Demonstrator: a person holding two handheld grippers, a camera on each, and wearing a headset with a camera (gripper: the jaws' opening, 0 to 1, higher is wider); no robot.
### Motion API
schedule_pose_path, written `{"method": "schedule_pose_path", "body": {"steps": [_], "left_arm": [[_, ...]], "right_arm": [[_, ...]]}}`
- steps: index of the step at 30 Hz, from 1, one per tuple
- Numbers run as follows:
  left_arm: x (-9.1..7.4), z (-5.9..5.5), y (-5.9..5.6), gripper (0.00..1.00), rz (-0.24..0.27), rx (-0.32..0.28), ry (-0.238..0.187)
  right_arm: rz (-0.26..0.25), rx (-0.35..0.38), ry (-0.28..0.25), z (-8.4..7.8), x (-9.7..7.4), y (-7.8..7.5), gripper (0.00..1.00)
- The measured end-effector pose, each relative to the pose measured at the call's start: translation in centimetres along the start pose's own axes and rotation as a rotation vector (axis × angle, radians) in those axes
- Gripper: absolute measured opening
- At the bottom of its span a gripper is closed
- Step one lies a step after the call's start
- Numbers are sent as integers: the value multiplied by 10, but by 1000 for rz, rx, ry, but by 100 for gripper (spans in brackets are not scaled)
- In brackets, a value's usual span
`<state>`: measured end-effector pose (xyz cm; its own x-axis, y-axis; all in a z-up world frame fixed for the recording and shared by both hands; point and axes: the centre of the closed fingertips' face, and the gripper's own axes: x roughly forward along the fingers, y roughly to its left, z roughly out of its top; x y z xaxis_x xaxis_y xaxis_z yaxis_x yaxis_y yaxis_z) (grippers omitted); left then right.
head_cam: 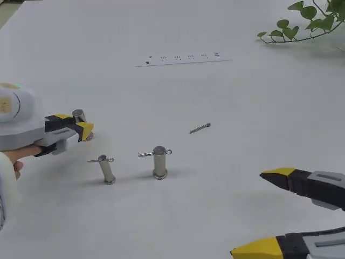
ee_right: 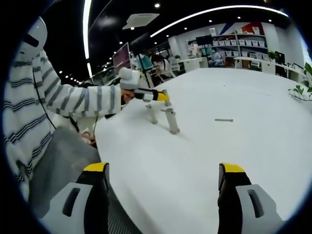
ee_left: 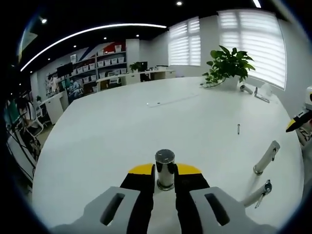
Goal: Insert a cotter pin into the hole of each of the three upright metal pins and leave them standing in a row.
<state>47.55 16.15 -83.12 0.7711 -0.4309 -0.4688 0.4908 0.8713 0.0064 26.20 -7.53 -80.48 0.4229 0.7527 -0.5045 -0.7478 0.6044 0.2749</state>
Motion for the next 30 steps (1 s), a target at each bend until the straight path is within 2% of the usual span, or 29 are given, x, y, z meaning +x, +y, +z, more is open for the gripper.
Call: {"method": "schedule_pose_path", "body": {"steps": [6, 9, 14, 17, 18, 23, 25, 30], "left_arm": [[2, 4, -2, 12, -2, -6, -18], [1, 4, -1, 12, -25, -61, -21], [0, 4, -3, 11, -7, -26, -21], [-1, 4, -3, 11, 4, -32, -22], [-2, 4, -3, 11, 4, -57, -17], [-8, 3, 1, 11, 20, -61, -1], [-14, 7, 4, 10, 32, -66, -17], [-32, 29, 11, 11, 46, -62, -77]], "right_arm": [[-5, -1, 9, 0, -3, -2, 93], [-12, 1, 6, 0, -6, -4, 92], [-18, -2, 8, 0, -8, -4, 91], [-20, -2, 7, 0, -8, -3, 91], [-21, -3, 6, 0, -8, -3, 91], [-16, -5, 0, 1, -8, 0, 91], [-17, -7, 0, 1, -8, 0, 91], [-20, -20, 0, 3, -9, 0, 91]]}}
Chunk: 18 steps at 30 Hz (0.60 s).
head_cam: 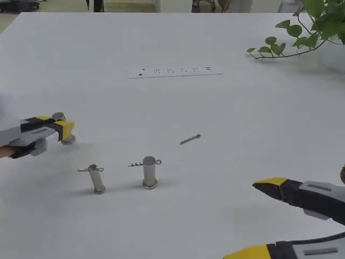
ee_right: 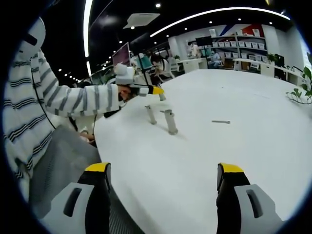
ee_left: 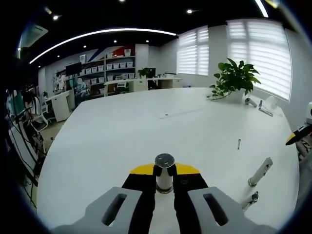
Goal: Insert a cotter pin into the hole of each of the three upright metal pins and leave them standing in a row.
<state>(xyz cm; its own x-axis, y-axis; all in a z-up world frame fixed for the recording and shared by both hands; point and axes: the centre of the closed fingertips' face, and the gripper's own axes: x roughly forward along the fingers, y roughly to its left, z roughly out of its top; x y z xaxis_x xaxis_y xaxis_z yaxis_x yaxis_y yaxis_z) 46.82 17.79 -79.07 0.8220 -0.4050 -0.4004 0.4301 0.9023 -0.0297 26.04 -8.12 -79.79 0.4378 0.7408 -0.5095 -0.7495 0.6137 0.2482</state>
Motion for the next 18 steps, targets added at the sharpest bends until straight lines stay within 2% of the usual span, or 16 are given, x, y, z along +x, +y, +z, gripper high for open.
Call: {"method": "schedule_pose_path", "body": {"steps": [3, 6, 12, 18], "left_arm": [[-11, 9, 1, 11, 4, 2, -14], [-26, 14, -3, 11, -5, 28, -26], [-51, 10, -20, 11, -40, 81, -2], [-75, 6, -43, 11, -74, 76, 25]], "right_arm": [[-3, -8, -2, 2, 0, -1, 91], [-2, -13, -6, 3, 1, -1, 91], [1, -16, -6, 1, 1, 2, 91], [-1, -13, -7, -1, -1, 2, 91]]}}
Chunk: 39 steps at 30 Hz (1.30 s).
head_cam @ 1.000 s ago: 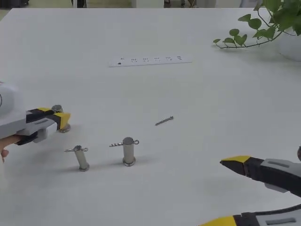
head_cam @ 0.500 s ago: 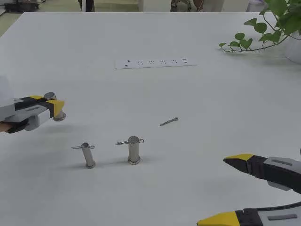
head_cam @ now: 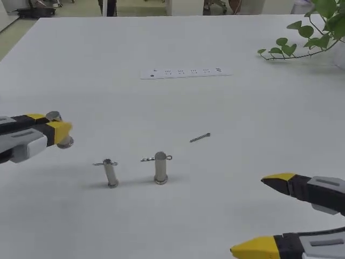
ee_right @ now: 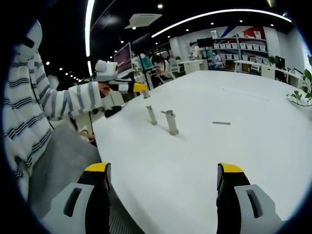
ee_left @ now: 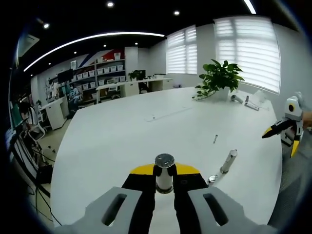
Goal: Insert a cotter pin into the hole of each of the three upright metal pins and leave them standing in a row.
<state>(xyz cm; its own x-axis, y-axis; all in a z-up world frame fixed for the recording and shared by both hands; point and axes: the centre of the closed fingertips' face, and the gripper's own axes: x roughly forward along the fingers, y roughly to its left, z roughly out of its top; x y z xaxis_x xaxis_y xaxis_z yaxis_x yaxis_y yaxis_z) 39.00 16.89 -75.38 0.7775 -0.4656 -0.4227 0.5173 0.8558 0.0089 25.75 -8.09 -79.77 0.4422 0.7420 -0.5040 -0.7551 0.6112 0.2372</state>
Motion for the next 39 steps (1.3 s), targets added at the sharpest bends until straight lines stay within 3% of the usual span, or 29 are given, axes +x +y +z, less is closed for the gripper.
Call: {"method": "schedule_pose_path", "body": {"steps": [2, 3, 8, 11, 17, 19, 21, 22, 30, 34, 36, 37, 39], "left_arm": [[-5, -3, -4, 11, 3, -13, 10], [-8, -5, -10, 11, 7, -55, 10], [-14, -16, -38, 11, -10, -63, 20], [-14, -22, -51, 11, -20, -110, 24], [-6, -35, -70, 11, -35, -88, 62], [-2, -42, -80, 11, -58, -61, 93], [2, -49, -88, 11, -71, 20, 118], [5, -51, -93, 11, -73, 4, 122], [18, -60, -106, 11, -76, -3, 150], [22, -63, -110, 11, -76, -77, 149], [25, -65, -113, 11, -71, -56, 156], [25, -68, -113, 11, -65, -13, 172], [26, -70, -117, 11, -58, -2, 173]], "right_arm": [[-6, 1, 0, 0, 0, -1, 91], [-10, 4, -3, 0, 0, -2, 91], [-15, 9, -10, 1, 1, -4, 91], [-16, 9, -11, 1, 1, -4, 91], [-16, 9, -16, 1, 2, -3, 91], [-13, 16, -17, 0, 3, -3, 91], [-9, 18, -10, -1, 4, -2, 91], [-8, 16, -2, -3, 4, -2, 91], [-6, 10, 6, -3, 3, -1, 91], [0, 20, 5, -3, 3, 0, 91], [-1, 24, 5, -4, 3, 0, 91], [-2, 24, 5, -4, 3, -1, 91], [-3, 24, 5, -4, 3, 0, 91]]}}
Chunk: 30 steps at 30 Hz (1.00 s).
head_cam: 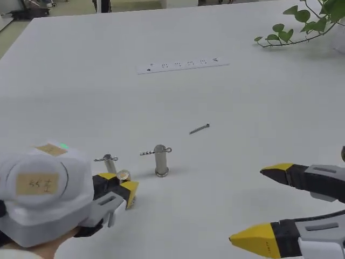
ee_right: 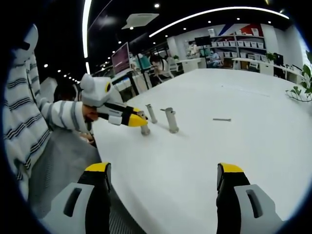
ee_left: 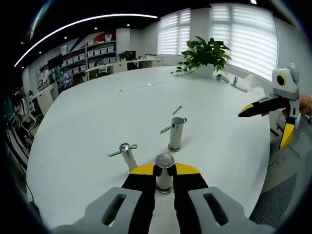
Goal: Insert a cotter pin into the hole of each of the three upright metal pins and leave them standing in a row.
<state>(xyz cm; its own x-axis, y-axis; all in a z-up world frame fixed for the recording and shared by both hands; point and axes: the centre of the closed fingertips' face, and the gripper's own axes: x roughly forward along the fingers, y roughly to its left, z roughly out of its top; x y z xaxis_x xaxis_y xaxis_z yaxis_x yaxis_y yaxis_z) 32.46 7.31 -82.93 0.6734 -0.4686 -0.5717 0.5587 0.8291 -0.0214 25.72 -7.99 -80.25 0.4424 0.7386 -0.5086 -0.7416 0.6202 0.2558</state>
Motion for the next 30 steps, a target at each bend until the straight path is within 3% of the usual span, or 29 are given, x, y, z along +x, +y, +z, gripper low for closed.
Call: {"method": "schedule_pose_path", "body": {"steps": [12, 17, 20, 30], "left_arm": [[-3, -3, -2, 11, 23, -63, -10], [-5, -6, -4, 11, 29, -29, -5], [-5, -5, -3, 11, 42, -52, -6], [-4, -5, -3, 13, 71, -23, -2]], "right_arm": [[3, 2, -2, 0, 1, 2, 91], [7, 2, -3, -1, 3, 4, 91], [9, 4, -2, -1, 3, 5, 91], [2, 6, -4, 0, 3, 3, 91]]}}
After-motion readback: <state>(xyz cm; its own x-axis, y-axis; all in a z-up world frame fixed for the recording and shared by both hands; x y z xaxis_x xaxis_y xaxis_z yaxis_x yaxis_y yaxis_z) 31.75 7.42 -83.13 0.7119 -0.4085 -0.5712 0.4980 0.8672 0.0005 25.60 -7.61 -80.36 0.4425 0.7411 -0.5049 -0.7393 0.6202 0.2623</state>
